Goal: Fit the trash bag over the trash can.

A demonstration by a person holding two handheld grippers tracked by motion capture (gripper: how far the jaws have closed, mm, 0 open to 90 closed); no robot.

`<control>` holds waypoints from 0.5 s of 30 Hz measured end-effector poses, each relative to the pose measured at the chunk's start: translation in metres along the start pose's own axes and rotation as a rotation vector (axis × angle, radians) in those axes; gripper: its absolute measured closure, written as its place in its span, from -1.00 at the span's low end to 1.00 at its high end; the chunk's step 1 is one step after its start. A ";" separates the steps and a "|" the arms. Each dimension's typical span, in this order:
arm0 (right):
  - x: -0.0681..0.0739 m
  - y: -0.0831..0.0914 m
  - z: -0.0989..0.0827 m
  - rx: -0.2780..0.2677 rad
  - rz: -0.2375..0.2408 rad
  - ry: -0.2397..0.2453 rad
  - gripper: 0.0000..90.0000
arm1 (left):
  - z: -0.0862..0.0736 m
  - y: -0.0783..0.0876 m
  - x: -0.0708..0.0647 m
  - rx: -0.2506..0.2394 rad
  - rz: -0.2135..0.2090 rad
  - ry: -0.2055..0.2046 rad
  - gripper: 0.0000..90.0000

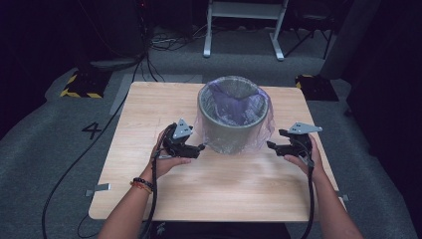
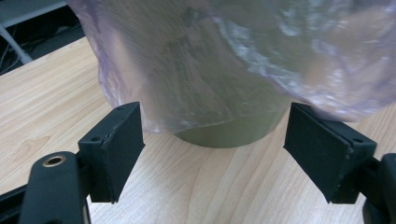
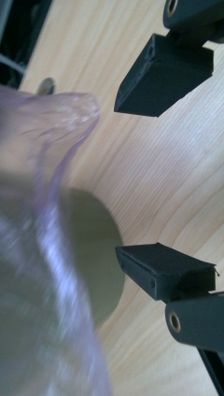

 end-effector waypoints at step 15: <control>0.027 -0.006 0.035 -0.094 0.092 0.049 0.34 | 0.018 -0.008 -0.005 -0.031 -0.023 -0.036 0.38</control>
Point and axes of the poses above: each handheld gripper's, and its own axes: y roughly backward along the jaws, z roughly out of its top, x roughly to its left, the point moved 8 cm from there along -y, roughly forward along the jaws, and after that the axes turned 5 degrees about y, right-handed, at the moved point
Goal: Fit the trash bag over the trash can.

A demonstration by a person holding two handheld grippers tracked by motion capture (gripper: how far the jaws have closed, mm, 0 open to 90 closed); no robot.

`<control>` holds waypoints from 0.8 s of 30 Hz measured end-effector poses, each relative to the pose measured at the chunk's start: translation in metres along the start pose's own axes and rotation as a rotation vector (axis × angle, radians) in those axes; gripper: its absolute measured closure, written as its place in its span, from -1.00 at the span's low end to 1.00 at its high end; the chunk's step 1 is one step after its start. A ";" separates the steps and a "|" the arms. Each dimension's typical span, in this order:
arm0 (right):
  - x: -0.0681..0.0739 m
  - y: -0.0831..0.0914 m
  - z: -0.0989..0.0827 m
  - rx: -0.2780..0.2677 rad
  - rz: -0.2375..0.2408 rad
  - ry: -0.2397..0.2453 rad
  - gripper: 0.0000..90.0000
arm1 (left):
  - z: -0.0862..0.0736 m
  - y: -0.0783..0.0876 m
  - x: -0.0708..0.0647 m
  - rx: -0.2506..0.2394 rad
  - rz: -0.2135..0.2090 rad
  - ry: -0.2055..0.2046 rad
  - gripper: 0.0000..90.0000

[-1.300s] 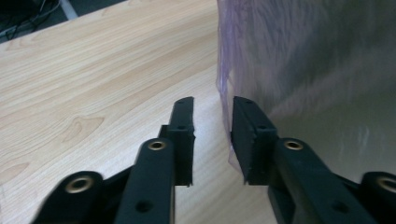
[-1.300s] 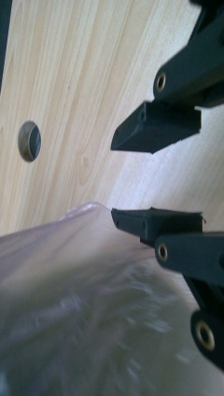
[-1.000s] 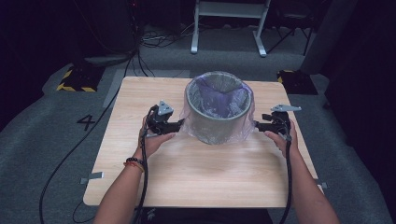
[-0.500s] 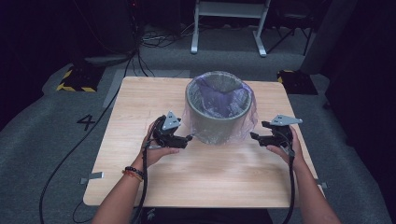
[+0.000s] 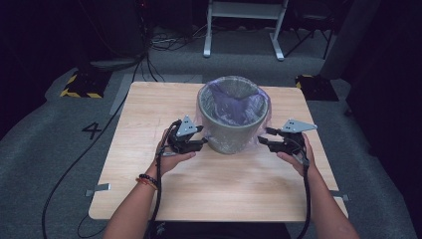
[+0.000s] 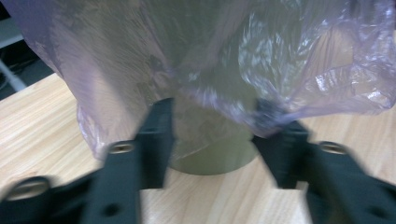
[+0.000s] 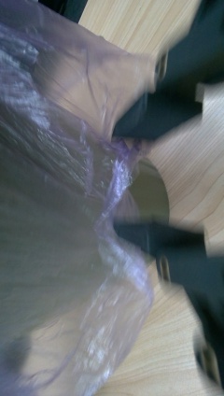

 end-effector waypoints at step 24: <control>0.003 -0.029 -0.056 0.174 0.033 -0.052 1.00 | -0.068 -0.022 0.017 0.235 0.023 0.029 1.00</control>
Point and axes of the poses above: each handheld gripper's, and its own axes: y roughly backward along the jaws, z roughly out of its top, x roughly to its left, the point moved 8 cm from there along -y, roughly forward along the jaws, and after that the axes turned 5 degrees about y, right-handed, at the moved point
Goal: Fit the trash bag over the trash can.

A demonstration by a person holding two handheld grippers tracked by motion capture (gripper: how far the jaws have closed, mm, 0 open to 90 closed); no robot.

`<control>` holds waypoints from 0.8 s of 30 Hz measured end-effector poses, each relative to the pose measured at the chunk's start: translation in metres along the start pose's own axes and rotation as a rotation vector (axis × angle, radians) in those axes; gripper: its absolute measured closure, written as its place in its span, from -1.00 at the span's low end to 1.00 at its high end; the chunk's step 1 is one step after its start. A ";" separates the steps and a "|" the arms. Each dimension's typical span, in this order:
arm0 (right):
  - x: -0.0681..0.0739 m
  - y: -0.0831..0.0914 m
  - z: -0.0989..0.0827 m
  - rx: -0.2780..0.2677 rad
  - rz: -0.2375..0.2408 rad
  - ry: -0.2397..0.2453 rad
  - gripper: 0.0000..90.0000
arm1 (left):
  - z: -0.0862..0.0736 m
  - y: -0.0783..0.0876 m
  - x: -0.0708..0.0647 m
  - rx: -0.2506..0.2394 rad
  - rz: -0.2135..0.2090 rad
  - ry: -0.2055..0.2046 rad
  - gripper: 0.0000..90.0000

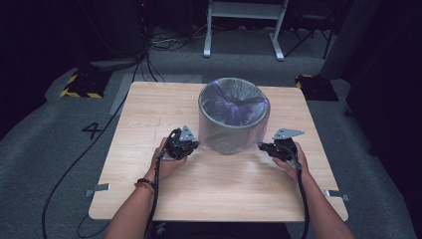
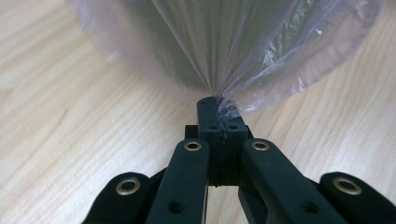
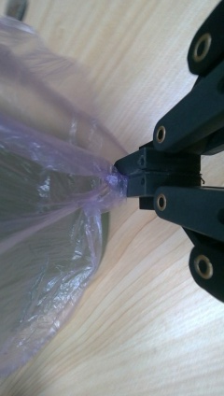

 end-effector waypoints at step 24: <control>-0.024 -0.006 -0.029 0.024 -0.030 -0.149 0.18 | -0.013 -0.002 0.010 -0.008 0.004 0.086 0.35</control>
Point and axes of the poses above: each handheld gripper's, and its own axes: y roughly backward along the jaws, z roughly out of its top, x roughly to its left, the point moved 8 cm from there along -y, roughly forward along the jaws, and after that the axes turned 5 degrees about y, right-handed, at the moved point
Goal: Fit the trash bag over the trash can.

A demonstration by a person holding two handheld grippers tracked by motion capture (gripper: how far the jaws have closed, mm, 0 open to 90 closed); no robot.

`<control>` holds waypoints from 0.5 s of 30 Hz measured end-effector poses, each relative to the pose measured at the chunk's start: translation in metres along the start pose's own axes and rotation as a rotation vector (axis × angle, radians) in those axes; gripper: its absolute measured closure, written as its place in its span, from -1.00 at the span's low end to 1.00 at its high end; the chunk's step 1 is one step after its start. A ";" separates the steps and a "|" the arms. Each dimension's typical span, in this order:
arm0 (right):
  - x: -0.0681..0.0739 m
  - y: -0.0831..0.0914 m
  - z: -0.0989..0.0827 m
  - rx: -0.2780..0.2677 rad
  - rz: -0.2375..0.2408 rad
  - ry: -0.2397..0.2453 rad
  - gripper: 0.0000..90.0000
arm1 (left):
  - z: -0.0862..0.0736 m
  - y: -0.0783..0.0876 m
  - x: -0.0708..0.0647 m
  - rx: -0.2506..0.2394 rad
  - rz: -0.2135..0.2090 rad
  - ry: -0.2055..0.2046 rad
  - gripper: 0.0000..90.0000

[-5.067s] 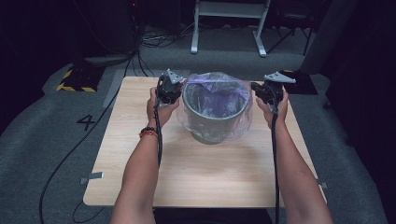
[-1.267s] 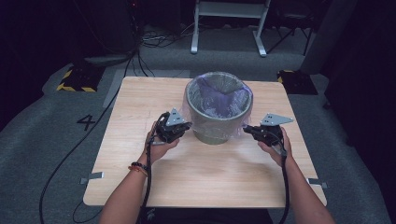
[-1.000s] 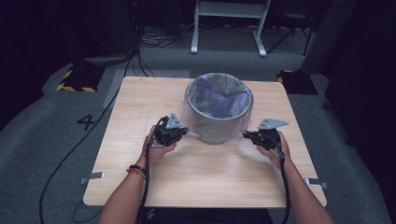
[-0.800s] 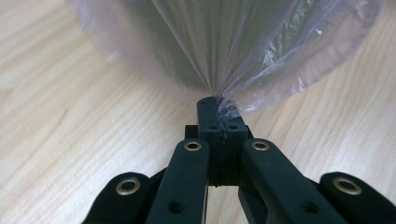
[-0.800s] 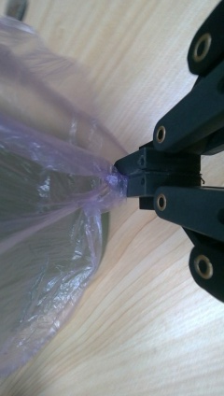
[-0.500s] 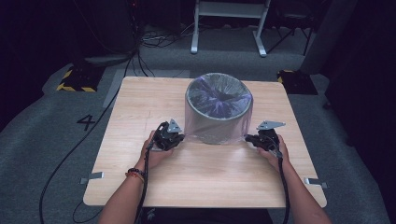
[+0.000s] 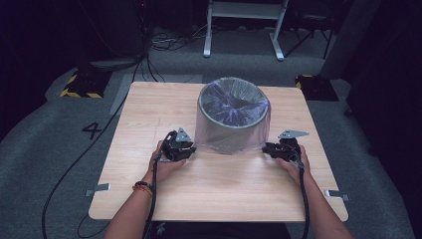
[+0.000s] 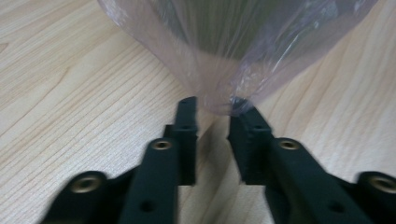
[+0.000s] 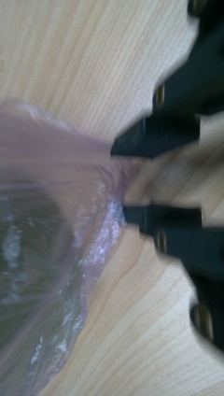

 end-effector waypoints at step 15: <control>0.005 0.044 0.014 -0.072 0.002 0.042 -0.66 | 0.024 0.033 -0.022 -0.102 -0.031 -0.041 -0.65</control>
Point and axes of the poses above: each handheld gripper's, and its own axes: y roughly backward along the jaws, z roughly out of its top, x roughly to its left, the point moved 8 cm from there along -y, roughly forward along the jaws, and after that the axes turned 5 degrees about y, right-handed, at the moved point
